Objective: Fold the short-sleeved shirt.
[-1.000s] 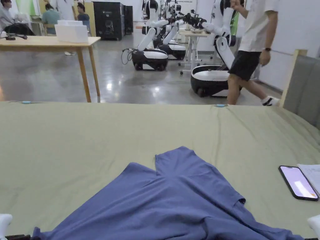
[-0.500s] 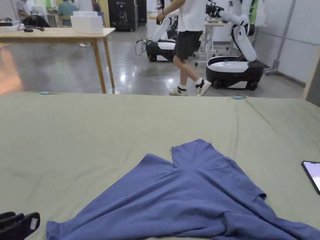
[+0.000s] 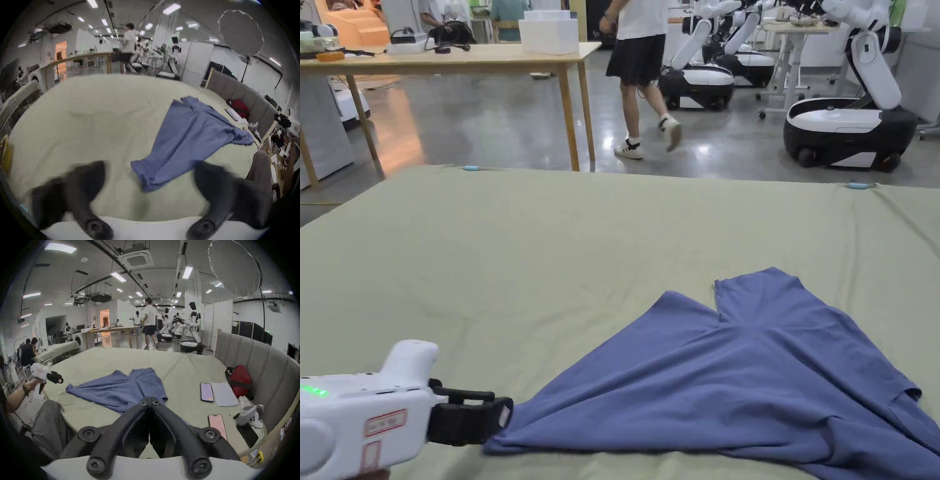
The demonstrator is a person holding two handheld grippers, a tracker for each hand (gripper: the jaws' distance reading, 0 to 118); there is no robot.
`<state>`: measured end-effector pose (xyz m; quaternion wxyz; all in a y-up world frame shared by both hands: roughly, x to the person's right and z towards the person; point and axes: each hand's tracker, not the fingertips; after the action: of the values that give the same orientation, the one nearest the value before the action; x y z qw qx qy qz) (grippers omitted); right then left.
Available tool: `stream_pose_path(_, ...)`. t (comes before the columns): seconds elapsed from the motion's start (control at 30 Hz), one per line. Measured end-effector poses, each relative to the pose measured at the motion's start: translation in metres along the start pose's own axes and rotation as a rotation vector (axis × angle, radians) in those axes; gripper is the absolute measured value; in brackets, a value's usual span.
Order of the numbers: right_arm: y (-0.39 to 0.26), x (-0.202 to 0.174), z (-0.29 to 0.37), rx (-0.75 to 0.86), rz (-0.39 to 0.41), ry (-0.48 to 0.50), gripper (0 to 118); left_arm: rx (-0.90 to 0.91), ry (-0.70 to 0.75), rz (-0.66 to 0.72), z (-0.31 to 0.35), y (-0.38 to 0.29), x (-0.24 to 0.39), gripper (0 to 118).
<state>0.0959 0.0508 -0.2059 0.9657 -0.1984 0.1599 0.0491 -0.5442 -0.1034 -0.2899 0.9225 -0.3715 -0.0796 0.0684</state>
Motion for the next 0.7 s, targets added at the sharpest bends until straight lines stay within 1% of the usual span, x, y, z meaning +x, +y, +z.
stream_pose_path(0.03, -0.001, 0.000, -0.001, -0.008, 0.001, 0.007, 0, -0.004, -0.012, 0.007, -0.006, -0.006, -0.001, 116)
stream_pose_path(0.07, -0.001, -0.002, -0.003, -0.015, -0.003, 0.014, 0, -0.004, -0.015, -0.035, -0.015, -0.002, 0.000, 116)
stream_pose_path(0.1, -0.002, -0.004, -0.004, -0.018, -0.005, 0.019, 0, -0.033, 0.028, -0.025, -0.029, -0.003, -0.012, 116)
stream_pose_path(0.17, -0.004, -0.002, -0.006, -0.024, -0.014, 0.023, 0, -0.063, 0.053, -0.055, -0.041, -0.009, -0.016, 115)
stream_pose_path(0.23, -0.005, -0.003, -0.009, -0.033, -0.017, 0.019, 0, -0.072, 0.045, -0.063, -0.049, -0.013, -0.013, 111)
stream_pose_path(0.27, -0.005, -0.003, -0.011, -0.042, -0.020, 0.017, 0, -0.086, 0.043, -0.068, -0.051, -0.017, -0.014, 105)
stream_pose_path(0.3, -0.006, 0.000, -0.012, -0.047, -0.022, 0.016, 0, -0.095, 0.049, -0.073, -0.052, -0.021, -0.014, 95)
stream_pose_path(0.33, -0.006, 0.000, -0.013, -0.050, -0.023, 0.016, 0, -0.098, 0.058, -0.083, -0.052, -0.025, -0.014, 76)
stream_pose_path(0.4, -0.005, 0.000, -0.017, -0.062, -0.021, 0.020, 0, -0.028, 0.080, -0.142, -0.046, -0.031, -0.008, 53)
stream_pose_path(0.43, -0.005, 0.001, -0.019, -0.064, -0.021, 0.022, 0, -0.018, 0.046, -0.147, -0.045, -0.033, -0.007, 26)
stream_pose_path(0.47, -0.004, 0.000, -0.021, -0.066, -0.018, 0.023, 0, -0.016, 0.031, -0.142, -0.043, -0.033, -0.005, 11)
stream_pose_path(0.53, -0.002, -0.001, -0.027, -0.076, -0.009, 0.020, 0, 0.036, 0.084, -0.184, -0.039, -0.035, 0.000, 5)
stream_pose_path(0.6, -0.001, 0.000, -0.035, -0.084, -0.003, 0.030, 0, 0.052, 0.085, -0.205, -0.037, -0.036, 0.004, 4)
stream_pose_path(0.7, 0.007, 0.003, -0.059, -0.102, 0.014, 0.038, 0, 0.070, 0.056, -0.203, -0.032, -0.031, 0.007, 4)
